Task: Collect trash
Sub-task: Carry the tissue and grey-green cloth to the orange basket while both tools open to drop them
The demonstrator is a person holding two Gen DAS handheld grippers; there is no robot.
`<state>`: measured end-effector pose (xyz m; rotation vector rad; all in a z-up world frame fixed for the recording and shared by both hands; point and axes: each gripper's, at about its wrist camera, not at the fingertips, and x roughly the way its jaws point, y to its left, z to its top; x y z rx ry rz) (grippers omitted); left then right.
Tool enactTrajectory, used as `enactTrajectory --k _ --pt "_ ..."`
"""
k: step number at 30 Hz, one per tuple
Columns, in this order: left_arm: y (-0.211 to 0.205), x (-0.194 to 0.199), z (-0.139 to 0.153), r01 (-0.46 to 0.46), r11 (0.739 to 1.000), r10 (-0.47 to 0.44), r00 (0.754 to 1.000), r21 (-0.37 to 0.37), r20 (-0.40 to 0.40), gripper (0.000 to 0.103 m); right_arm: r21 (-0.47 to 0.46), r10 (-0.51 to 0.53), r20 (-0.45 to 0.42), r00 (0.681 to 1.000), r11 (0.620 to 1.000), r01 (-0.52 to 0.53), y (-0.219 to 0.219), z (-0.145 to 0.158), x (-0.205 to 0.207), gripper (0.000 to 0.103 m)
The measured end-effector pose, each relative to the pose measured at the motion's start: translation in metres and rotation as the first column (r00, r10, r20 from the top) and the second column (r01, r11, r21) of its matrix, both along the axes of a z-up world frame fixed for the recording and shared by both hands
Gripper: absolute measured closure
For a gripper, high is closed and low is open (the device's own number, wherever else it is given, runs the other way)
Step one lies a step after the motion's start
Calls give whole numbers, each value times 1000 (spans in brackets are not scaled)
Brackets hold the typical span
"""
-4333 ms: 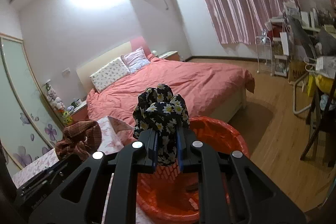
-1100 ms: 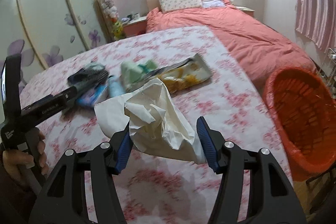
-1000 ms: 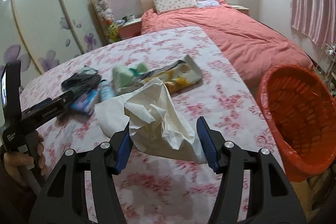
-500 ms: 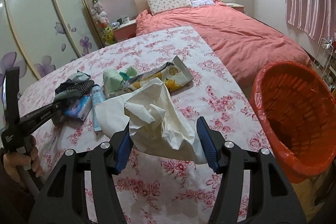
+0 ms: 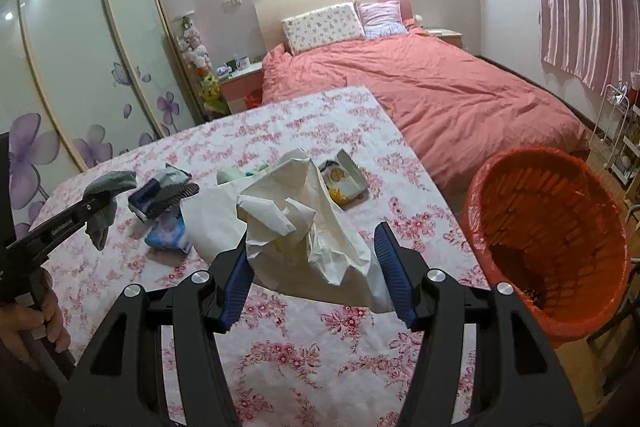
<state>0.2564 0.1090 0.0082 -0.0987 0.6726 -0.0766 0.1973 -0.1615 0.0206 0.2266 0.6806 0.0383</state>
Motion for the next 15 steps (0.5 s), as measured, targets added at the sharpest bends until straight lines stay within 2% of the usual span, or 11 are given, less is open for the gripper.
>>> enactTrajectory --k 8,15 --pt "-27 -25 33 62 998 -60 996 -30 59 94 -3 -38 74 997 999 39 -13 23 -17 45" --pt "-65 -38 48 136 990 -133 987 -34 86 94 1 -96 117 988 995 97 -36 33 -30 45"
